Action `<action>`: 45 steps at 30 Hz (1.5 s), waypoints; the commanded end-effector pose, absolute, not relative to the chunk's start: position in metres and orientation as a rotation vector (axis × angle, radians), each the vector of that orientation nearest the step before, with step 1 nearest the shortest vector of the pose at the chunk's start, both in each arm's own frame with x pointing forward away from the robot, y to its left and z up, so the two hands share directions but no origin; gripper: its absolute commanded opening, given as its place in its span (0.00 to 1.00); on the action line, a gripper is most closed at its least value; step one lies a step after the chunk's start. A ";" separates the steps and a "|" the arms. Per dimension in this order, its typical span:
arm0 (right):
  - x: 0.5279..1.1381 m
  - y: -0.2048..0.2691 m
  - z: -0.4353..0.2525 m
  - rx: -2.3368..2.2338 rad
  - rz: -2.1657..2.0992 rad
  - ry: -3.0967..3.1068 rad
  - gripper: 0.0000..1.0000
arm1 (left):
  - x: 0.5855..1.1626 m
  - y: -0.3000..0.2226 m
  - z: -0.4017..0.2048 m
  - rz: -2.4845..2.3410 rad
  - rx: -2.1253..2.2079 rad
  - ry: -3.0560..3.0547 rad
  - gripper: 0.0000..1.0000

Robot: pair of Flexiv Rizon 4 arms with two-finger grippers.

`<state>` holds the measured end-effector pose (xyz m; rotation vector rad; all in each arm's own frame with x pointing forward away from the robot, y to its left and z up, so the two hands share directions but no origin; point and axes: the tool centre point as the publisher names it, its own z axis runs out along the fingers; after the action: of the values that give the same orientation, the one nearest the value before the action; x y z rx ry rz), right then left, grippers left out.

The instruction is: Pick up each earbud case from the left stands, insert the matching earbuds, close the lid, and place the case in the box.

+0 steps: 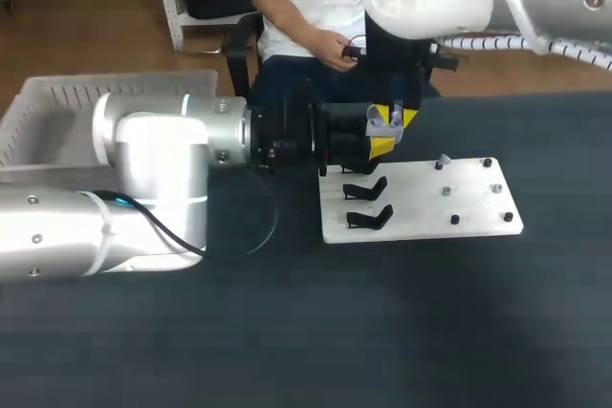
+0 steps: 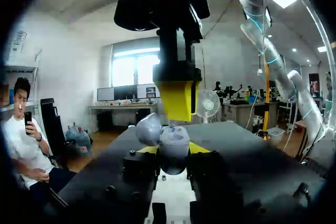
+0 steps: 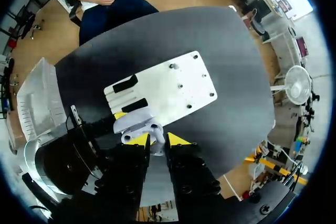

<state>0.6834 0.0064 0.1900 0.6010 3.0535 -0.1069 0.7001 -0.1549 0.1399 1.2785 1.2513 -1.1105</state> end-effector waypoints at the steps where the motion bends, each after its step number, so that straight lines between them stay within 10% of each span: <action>1: 0.684 0.006 0.189 0.600 -0.103 3.055 0.00 | 0.700 -0.155 0.139 -1.108 1.275 1.249 0.00; 38: 0.689 0.010 0.177 0.593 -0.097 3.088 0.00 | 0.700 -0.155 0.139 -1.108 1.275 1.249 0.00; 41: 0.688 0.010 0.177 0.595 -0.096 3.088 0.30 | 0.700 -0.155 0.139 -1.108 1.275 1.249 0.00; 45: 0.688 0.010 0.177 0.596 -0.093 3.084 0.39 | 0.700 -0.155 0.139 -1.108 1.275 1.249 0.00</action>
<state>0.6882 0.0092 0.1794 0.5933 3.0870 -0.0930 0.7002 -0.1541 0.1378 1.2790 1.2528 -1.1111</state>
